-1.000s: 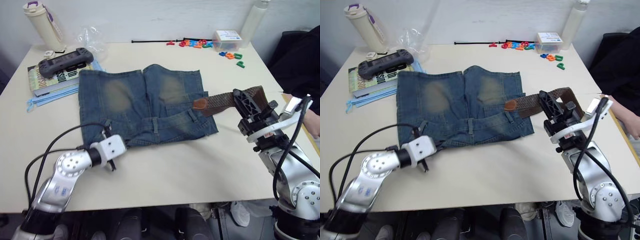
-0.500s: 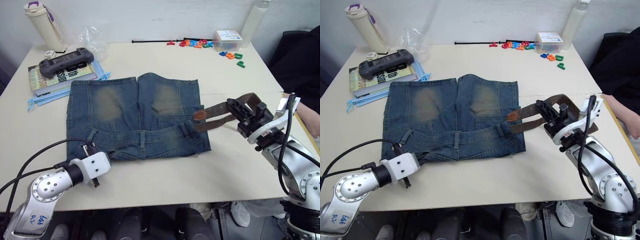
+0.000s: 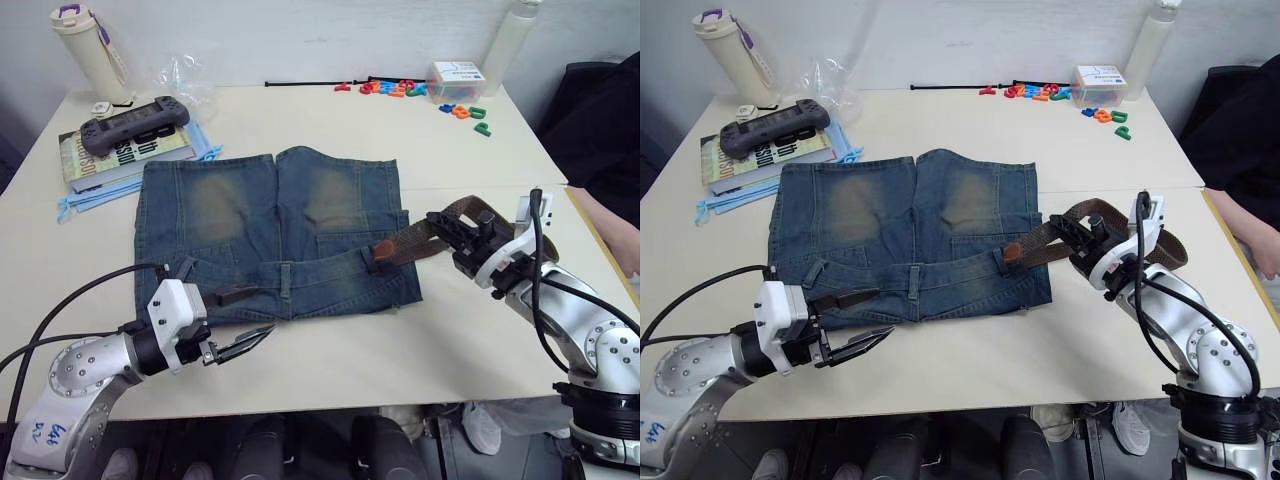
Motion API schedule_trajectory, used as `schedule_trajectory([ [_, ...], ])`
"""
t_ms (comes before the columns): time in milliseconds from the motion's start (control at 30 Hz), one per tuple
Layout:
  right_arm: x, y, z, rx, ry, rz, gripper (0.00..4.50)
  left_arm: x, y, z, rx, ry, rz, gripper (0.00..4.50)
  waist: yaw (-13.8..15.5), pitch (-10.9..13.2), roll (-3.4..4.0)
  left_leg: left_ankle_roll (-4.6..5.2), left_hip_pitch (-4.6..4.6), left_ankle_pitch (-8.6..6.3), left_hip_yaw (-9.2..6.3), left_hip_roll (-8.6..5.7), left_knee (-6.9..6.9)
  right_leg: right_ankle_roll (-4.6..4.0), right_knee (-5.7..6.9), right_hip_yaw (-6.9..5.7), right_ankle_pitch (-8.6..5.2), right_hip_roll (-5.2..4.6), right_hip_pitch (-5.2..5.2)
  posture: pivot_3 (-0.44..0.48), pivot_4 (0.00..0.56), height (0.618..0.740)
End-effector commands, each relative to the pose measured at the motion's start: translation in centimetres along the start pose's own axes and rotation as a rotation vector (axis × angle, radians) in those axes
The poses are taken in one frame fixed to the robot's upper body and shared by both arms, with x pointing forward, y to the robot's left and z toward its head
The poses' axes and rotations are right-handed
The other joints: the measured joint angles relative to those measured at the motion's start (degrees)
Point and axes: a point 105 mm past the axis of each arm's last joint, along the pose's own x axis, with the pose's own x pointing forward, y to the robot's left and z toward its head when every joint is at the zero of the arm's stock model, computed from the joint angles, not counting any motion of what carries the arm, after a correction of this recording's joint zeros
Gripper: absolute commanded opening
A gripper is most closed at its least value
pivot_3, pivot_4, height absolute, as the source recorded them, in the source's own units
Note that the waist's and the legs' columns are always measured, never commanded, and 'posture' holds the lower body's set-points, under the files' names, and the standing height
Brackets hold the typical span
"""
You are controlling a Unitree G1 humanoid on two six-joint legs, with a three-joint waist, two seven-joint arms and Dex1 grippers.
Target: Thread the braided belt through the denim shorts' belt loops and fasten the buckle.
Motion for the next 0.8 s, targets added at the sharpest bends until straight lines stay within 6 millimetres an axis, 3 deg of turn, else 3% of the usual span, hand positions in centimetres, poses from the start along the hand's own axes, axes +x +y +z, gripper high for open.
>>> schedule_trajectory([
  [33, 0.2, -0.3, 0.2, -0.049, 0.009, -0.004, 0.0, 0.5, -0.1, 1.4, 0.024, -0.045, -0.028, 3.43, 0.0, 0.0, 0.0, 0.0, 0.0, 0.0, 0.0, 0.0, 0.0, 0.0, 0.01, 0.0, 0.0, 0.01, 0.0, 0.0, 0.15, 0.713],
  [267, 1.2, -1.6, -0.1, -0.115, 0.023, -0.045, 0.0, 0.8, 0.5, 1.7, 0.054, -0.053, -0.037, 3.43, -0.1, 0.0, 0.0, -0.01, -0.01, 0.01, 0.02, 0.0, 0.0, 0.0, 0.05, -0.02, 0.0, 0.05, -0.05, 0.0, 0.15, 0.713],
  [467, 1.4, -1.3, 1.4, -0.17, -0.042, -0.044, 0.0, 1.2, 0.5, 1.8, 0.054, -0.061, -0.033, 3.43, 0.0, 0.0, 0.0, -0.02, -0.03, 0.01, 0.03, 0.0, -0.01, 0.0, 0.07, 0.0, 0.0, 0.03, -0.09, 0.0, 0.15, 0.713],
  [800, 1.2, 2.6, 1.2, -0.453, -0.055, -0.034, 0.0, 1.8, 0.6, 2.1, 0.063, -0.061, -0.005, 3.43, 0.0, 0.0, 0.0, -0.04, -0.08, 0.02, 0.05, 0.01, -0.04, -0.01, 0.1, 0.04, 0.0, 0.01, -0.18, 0.0, 0.15, 0.713],
])
